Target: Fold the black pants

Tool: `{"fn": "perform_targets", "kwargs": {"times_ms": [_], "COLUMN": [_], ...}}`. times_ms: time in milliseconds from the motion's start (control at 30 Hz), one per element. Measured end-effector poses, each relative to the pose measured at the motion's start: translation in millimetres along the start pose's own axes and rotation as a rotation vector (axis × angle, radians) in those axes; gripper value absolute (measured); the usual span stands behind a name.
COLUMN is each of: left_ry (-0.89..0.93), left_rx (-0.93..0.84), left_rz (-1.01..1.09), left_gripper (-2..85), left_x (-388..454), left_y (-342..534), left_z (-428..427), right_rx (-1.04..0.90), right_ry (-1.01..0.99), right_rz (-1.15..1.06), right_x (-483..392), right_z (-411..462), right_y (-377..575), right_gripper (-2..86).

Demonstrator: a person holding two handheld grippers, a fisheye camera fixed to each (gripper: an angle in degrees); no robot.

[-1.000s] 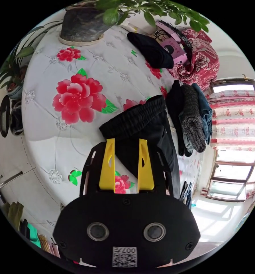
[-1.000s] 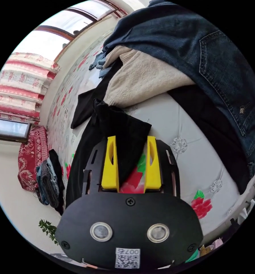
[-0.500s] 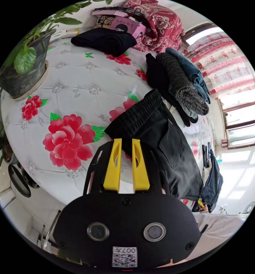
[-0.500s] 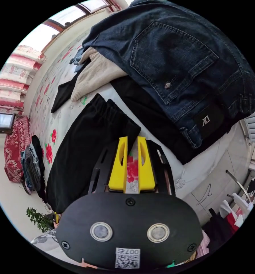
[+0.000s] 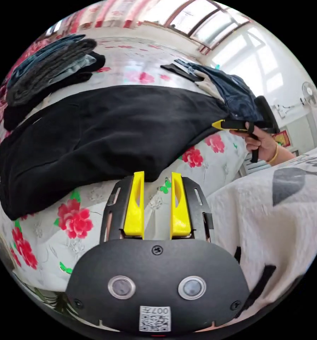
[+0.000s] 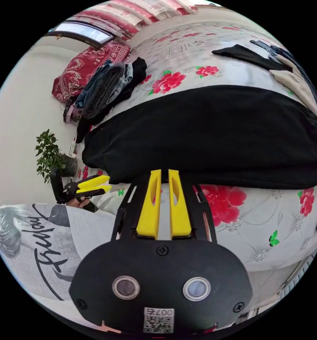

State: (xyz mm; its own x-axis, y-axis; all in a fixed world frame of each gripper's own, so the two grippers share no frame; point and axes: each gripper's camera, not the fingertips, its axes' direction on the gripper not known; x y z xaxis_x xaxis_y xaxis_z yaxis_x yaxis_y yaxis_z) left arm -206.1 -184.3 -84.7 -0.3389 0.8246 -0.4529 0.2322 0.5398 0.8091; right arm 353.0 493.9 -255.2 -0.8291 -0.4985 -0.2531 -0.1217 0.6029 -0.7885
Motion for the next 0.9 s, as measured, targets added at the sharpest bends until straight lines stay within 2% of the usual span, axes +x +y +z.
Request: {"fn": "perform_targets", "kwargs": {"times_ms": [67,100,133,267,333,400,533,767,900], "left_ry": [-0.11,-0.228,-0.233,-0.038,0.137,0.217,0.228,0.245,0.275], "left_rx": [-0.08,-0.117,-0.122,-0.101,-0.067,-0.033,-0.014,0.007,0.001], "left_rz": [0.077,0.085,0.146,0.145,0.036,-0.024,-0.032,-0.048,-0.087], "left_gripper": [5.4,2.1,1.2,-0.1,-0.3,-0.4,-0.5,-0.6,-0.9], "left_x": [16,19,22,1,-24,-36,-38,-45,-55], "left_y": [-16,-24,-31,-44,-55,-62,-75,-73,-68], "left_z": [28,36,34,7,-11,-22,-32,-39,-34], "right_rx": [-0.047,-0.067,-0.075,-0.069,-0.058,-0.05,-0.058,-0.019,-0.134], "right_ry": [-0.012,-0.023,-0.039,-0.06,-0.084,-0.111,-0.085,0.029,0.049], "right_rz": [-0.07,-0.091,-0.112,-0.19,-0.261,-0.314,-0.459,-0.559,-0.575], "right_x": [-37,-57,-75,-125,-158,-184,-240,-286,-281], "right_z": [29,44,57,87,103,112,133,149,173], "right_y": [7,14,22,53,71,79,90,96,114], "right_gripper": [1.9,1.8,1.8,2.3,2.7,2.8,3.2,3.8,3.7]}}
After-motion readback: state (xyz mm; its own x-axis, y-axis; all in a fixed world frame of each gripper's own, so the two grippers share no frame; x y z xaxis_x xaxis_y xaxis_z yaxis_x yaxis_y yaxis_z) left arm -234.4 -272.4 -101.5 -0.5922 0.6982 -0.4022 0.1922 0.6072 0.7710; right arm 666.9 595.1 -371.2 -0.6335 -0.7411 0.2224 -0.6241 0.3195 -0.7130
